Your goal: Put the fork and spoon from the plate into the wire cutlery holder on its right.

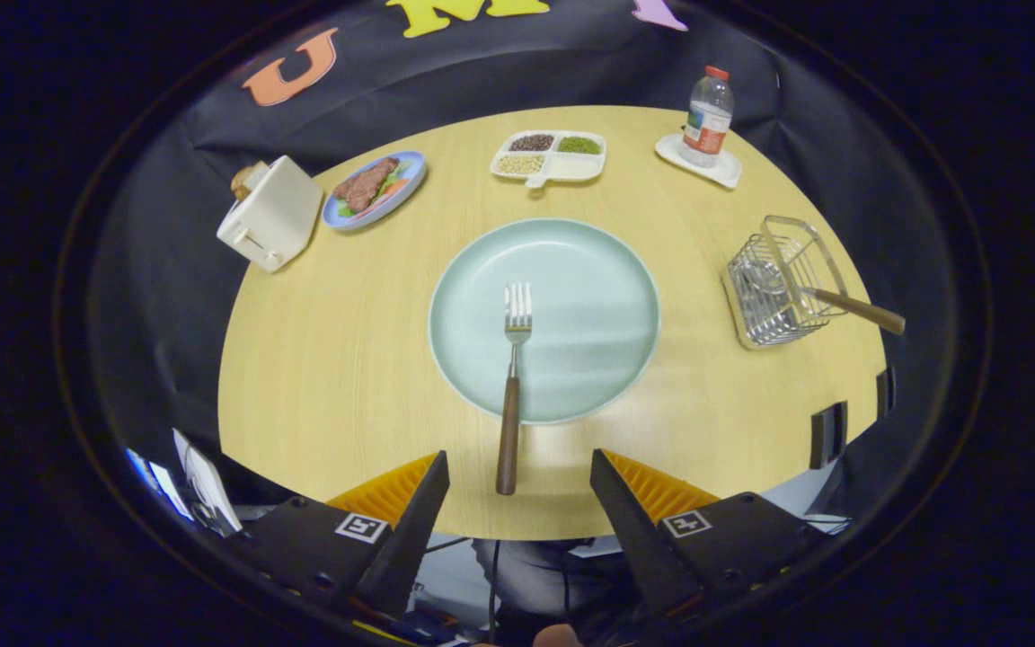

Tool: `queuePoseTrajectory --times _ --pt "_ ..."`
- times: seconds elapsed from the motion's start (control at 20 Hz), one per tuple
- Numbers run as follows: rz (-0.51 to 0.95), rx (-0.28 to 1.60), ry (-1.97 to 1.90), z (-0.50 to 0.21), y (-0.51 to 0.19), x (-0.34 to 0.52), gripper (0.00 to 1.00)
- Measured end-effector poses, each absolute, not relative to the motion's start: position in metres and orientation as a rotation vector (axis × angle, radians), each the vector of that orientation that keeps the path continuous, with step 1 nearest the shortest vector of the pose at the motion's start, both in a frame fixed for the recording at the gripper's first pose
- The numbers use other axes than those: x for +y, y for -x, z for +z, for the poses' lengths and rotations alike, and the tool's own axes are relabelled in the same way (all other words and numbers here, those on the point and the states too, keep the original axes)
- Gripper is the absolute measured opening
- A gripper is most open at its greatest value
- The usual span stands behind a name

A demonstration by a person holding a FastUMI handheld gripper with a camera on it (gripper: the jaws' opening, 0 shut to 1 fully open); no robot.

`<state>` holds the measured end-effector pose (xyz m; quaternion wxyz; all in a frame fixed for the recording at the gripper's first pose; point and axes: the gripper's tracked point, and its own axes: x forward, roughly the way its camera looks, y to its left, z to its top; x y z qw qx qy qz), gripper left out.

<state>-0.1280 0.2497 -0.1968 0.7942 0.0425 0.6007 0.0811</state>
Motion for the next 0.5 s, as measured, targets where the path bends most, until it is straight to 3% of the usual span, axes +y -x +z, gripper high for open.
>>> queuePoseTrajectory --times 0.5 --pt "0.132 1.320 -0.102 -0.224 0.126 0.258 0.90"
